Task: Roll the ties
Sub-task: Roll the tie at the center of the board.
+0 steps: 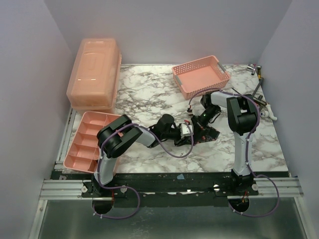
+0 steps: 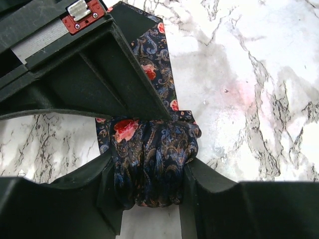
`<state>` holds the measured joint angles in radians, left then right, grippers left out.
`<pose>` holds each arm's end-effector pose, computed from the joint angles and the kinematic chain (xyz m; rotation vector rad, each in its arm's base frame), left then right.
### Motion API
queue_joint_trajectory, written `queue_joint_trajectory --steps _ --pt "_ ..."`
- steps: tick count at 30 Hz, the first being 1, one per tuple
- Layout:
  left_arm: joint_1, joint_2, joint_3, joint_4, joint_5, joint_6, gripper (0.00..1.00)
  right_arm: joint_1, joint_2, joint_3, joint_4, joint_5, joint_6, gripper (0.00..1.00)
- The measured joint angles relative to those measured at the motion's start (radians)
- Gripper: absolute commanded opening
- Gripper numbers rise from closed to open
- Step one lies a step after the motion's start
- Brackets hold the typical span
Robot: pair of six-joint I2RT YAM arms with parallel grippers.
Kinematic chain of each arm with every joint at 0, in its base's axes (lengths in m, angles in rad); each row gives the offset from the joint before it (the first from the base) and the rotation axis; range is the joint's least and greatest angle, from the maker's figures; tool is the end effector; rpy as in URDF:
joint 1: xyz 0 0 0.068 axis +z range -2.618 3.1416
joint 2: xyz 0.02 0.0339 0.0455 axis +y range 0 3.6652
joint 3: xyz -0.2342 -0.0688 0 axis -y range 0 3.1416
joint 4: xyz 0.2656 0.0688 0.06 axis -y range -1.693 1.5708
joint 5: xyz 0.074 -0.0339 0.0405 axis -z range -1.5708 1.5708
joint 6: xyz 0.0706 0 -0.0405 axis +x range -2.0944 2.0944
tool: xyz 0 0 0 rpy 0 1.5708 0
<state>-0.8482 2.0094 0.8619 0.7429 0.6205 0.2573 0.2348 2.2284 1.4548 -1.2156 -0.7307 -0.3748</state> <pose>0.2364 -0.3303 0.0563 1.3999 1.4695 -0.9904 0.3233 0.1258 0.0405 0.5782 -2.5408 -1.0296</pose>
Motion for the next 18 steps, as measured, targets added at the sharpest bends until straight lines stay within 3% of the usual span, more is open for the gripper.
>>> queue_joint_trajectory --steps 1,4,6,8,11,18 --pt "0.001 -0.001 0.001 -0.005 0.000 -0.006 0.20 0.000 0.000 0.000 0.002 0.000 0.005 0.01" --pt "0.004 -0.006 0.005 -0.024 0.001 -0.019 0.53 0.002 0.000 -0.001 0.014 -0.001 0.023 0.01" --pt "0.005 -0.014 0.006 -0.035 0.000 -0.030 0.70 0.004 0.000 -0.002 0.023 -0.003 0.035 0.00" --pt "0.010 -0.024 -0.012 -0.027 -0.002 -0.044 0.82 0.005 0.000 -0.003 0.033 -0.002 0.041 0.01" --pt "0.019 -0.045 -0.064 0.001 0.000 -0.059 0.89 0.006 0.000 -0.006 0.041 -0.002 0.049 0.01" --pt "0.025 -0.061 -0.109 0.068 0.000 -0.060 0.83 0.006 -0.002 -0.010 0.048 -0.003 0.057 0.01"
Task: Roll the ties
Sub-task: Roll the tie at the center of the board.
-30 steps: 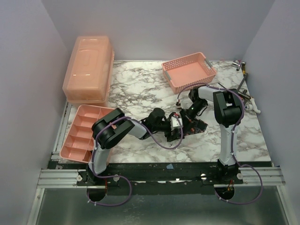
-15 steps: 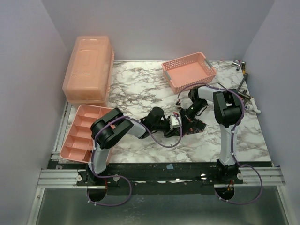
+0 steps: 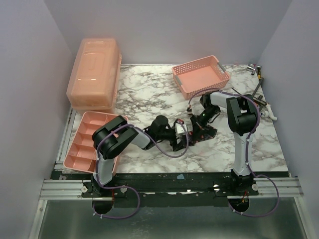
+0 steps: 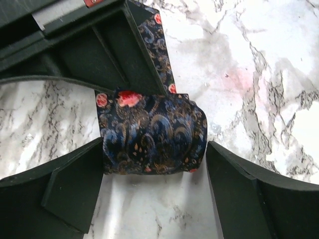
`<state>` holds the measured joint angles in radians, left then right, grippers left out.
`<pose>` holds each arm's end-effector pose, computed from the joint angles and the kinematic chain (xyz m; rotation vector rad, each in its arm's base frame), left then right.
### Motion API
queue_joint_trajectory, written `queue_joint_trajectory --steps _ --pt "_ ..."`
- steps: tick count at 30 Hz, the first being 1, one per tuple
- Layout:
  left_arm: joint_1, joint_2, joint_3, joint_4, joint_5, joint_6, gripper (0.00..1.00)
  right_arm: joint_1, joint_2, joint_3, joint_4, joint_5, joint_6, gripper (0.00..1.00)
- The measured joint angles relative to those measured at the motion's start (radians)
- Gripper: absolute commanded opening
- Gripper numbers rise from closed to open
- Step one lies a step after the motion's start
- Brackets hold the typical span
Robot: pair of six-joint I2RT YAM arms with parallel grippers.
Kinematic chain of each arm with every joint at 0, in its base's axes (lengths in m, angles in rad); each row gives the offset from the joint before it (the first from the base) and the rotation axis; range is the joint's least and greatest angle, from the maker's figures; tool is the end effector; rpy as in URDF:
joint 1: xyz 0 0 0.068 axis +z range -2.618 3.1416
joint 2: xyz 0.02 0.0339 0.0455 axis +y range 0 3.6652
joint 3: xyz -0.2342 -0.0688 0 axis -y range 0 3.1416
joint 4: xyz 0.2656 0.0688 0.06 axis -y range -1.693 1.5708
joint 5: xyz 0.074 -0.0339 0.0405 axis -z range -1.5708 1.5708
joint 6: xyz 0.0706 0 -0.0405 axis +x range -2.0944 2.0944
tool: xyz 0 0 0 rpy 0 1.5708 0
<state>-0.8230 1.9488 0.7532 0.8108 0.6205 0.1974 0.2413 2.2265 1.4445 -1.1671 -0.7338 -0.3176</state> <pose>0.2293 -0.3076 0.0567 1.3346 1.5126 -1.0103 0.3255 0.1288 0.0370 0.5367 -2.5681 -1.0239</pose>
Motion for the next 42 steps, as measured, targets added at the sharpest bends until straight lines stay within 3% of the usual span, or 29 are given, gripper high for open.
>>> queue_joint_trajectory --steps 9,21,24,26,30,38,42 --pt "-0.011 0.030 0.083 0.029 -0.014 -0.003 0.53 0.000 0.000 0.000 0.000 0.000 0.002 0.01" --pt "-0.042 0.063 0.205 -0.148 -0.067 -0.031 0.47 -0.018 -0.008 0.007 0.013 0.011 0.042 0.01" --pt "-0.043 0.063 0.217 -0.200 -0.093 -0.017 0.37 -0.021 -0.017 -0.001 0.023 0.011 0.062 0.13" --pt "-0.043 0.059 0.219 -0.224 -0.099 0.001 0.34 -0.021 -0.022 -0.004 0.025 0.010 0.066 0.24" --pt "-0.043 0.049 0.222 -0.278 -0.103 0.031 0.31 -0.050 -0.029 0.001 0.006 -0.016 0.054 0.36" --pt "-0.043 0.051 0.296 -0.433 -0.105 0.080 0.31 -0.155 -0.030 0.089 -0.071 -0.087 -0.061 0.58" --pt "-0.043 0.066 0.353 -0.518 -0.105 0.085 0.34 -0.150 -0.031 0.093 -0.106 -0.155 -0.093 0.60"
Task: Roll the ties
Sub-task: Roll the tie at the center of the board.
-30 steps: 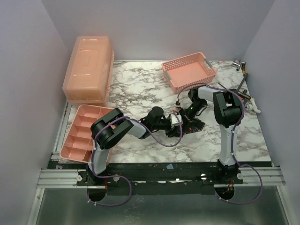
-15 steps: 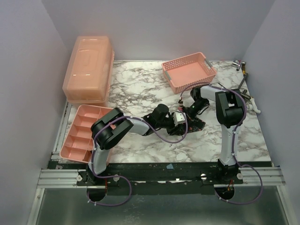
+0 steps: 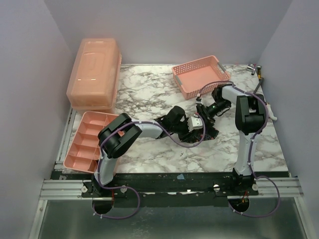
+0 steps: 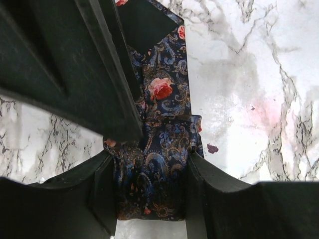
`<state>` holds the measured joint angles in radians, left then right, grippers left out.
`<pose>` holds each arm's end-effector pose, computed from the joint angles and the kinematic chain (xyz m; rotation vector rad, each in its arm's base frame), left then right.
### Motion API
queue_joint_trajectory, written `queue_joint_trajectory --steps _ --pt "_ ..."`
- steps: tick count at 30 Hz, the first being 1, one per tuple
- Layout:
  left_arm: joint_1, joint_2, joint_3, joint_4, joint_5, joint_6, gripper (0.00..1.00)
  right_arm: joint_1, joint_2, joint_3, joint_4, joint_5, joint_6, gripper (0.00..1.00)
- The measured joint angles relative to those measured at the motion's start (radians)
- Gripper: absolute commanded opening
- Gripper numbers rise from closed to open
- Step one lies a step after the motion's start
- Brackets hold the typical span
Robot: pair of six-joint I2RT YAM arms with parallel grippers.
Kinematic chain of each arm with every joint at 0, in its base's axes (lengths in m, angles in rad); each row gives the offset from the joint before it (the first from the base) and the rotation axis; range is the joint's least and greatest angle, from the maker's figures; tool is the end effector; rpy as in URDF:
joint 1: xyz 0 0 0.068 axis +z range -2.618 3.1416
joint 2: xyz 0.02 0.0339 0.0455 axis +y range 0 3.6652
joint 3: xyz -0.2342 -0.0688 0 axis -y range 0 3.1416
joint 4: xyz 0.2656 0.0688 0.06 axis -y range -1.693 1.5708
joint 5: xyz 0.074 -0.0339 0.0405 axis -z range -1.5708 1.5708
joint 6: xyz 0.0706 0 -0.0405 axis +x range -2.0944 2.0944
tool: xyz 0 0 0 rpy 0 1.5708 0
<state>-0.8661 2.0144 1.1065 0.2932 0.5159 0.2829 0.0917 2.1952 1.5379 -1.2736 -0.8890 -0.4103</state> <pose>0.2597 -0.3592 0.0745 1.4560 1.6927 -0.8885 0.3555 0.0877 0.0778 0.4335 -2.6113 -1.3163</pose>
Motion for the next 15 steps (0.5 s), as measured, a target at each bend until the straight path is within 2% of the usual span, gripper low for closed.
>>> queue_joint_trajectory --steps 2,3,9,10,15 --pt "0.000 0.005 0.019 -0.030 0.000 0.000 0.36 0.018 0.000 0.000 -0.012 -0.019 -0.008 0.57" --pt "0.000 0.008 0.033 -0.048 0.000 0.000 0.36 0.030 0.000 0.000 -0.014 -0.022 -0.010 0.52" --pt "0.000 0.016 0.068 -0.110 0.000 0.000 0.40 0.064 0.003 -0.005 0.004 0.017 -0.004 0.05" --pt "0.000 0.017 0.071 -0.113 0.001 0.001 0.42 0.064 0.004 -0.006 0.006 0.025 -0.003 0.01" --pt "0.000 0.019 0.076 -0.120 0.002 0.003 0.59 0.056 0.004 -0.010 0.014 0.048 0.013 0.01"
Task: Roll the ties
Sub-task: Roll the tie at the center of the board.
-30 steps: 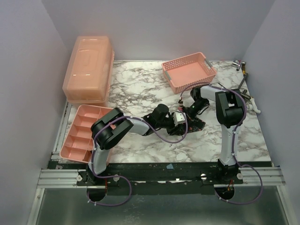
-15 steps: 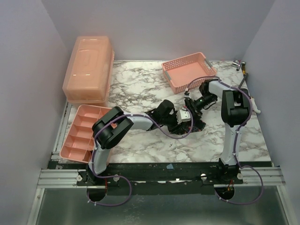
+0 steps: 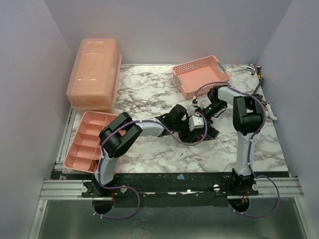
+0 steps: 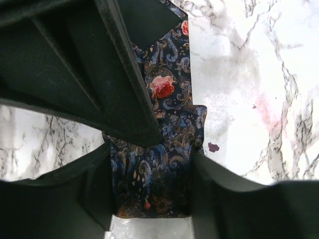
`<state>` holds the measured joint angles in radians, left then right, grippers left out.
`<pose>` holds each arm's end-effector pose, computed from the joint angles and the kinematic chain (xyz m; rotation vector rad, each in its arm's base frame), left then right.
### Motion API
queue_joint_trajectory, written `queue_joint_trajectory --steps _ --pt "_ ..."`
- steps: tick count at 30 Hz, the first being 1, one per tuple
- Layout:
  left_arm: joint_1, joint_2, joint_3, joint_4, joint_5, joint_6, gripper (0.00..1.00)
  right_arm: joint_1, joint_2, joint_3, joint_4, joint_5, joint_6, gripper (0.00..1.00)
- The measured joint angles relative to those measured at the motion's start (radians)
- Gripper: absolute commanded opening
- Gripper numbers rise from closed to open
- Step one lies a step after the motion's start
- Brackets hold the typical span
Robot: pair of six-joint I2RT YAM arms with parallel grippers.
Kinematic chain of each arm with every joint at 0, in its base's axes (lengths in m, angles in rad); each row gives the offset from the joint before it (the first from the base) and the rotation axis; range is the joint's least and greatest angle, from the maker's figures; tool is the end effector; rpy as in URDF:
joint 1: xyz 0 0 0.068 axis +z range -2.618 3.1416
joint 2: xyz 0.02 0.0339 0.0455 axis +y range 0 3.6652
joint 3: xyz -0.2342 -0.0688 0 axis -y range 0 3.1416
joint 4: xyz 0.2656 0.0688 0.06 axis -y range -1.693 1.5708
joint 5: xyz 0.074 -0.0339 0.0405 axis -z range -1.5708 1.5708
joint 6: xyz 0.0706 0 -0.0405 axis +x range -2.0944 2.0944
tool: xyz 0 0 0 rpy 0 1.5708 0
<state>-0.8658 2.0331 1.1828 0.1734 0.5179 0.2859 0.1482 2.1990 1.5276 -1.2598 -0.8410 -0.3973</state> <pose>0.2652 -0.3656 0.0783 1.4812 1.7509 -0.8893 0.3485 0.1052 0.0714 0.5032 -2.5962 -1.2292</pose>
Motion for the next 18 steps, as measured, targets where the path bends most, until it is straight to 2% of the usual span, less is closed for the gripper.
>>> queue_joint_trajectory --steps 6,13,18 --pt "0.011 0.000 -0.008 0.018 0.023 -0.016 0.77 -0.011 -0.006 -0.023 0.030 0.064 0.022 0.00" --pt "0.037 -0.029 -0.097 0.155 0.045 -0.068 0.97 -0.023 -0.022 -0.069 0.096 0.182 0.047 0.01" --pt "0.048 -0.058 -0.193 0.314 0.053 -0.117 0.99 -0.023 -0.034 -0.081 0.114 0.211 0.059 0.01"
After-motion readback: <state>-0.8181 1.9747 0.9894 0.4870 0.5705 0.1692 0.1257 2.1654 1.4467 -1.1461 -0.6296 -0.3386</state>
